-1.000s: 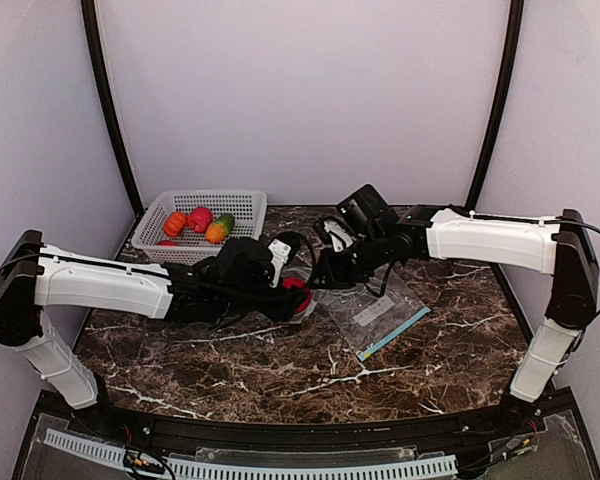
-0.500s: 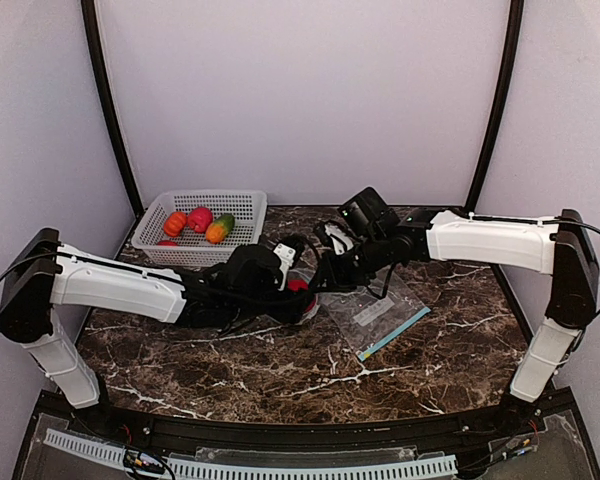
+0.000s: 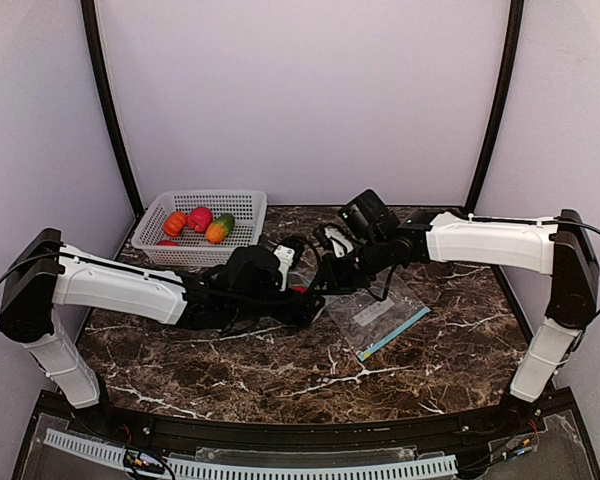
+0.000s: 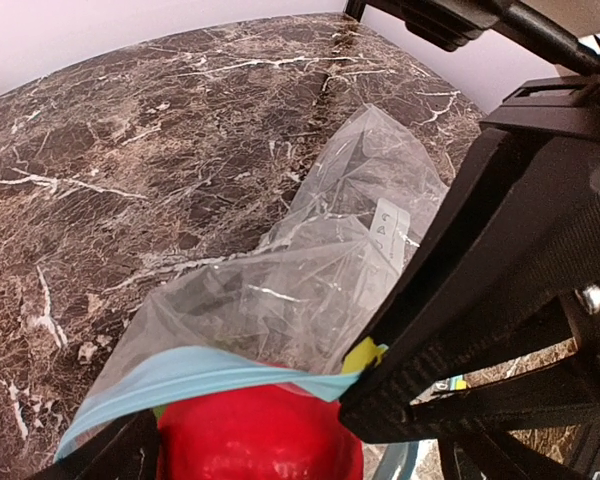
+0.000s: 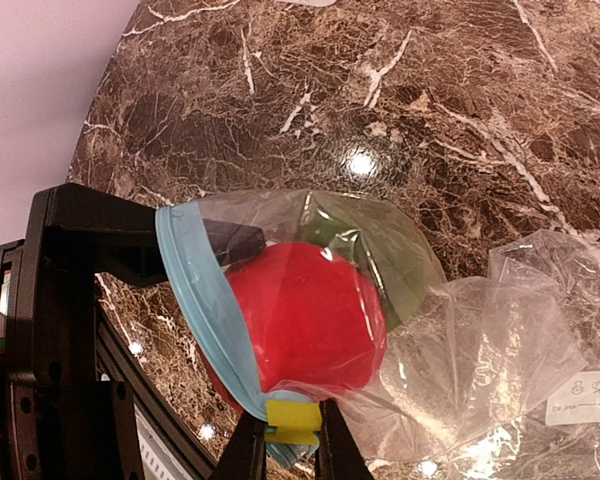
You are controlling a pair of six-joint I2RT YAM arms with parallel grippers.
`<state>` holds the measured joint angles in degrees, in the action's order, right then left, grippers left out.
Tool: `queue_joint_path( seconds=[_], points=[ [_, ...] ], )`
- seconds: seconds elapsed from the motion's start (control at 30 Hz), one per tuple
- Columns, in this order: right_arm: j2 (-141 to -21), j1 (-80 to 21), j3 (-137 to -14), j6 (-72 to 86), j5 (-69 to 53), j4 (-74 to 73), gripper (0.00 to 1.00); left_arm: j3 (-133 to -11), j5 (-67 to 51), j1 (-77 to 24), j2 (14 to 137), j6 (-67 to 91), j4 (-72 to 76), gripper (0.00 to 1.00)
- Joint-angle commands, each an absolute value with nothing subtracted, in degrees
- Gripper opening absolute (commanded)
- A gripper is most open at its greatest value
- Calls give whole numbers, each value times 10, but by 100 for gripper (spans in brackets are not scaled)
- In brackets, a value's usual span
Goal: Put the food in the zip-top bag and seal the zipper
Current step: Place the fake vegetable in the zipper food storage bag.
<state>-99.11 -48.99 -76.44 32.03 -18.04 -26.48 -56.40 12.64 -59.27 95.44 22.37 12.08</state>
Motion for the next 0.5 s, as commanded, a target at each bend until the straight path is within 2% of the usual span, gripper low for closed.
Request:
queue_joint_path(
  seconds=[0.0, 0.47],
  points=[
    [-977, -492, -757, 324, -190, -250, 0, -564, 109, -591, 923, 246, 101, 98],
    [-974, -492, -752, 327, -191, -245, 0, -534, 73, -591, 817, 279, 29, 99]
  ],
)
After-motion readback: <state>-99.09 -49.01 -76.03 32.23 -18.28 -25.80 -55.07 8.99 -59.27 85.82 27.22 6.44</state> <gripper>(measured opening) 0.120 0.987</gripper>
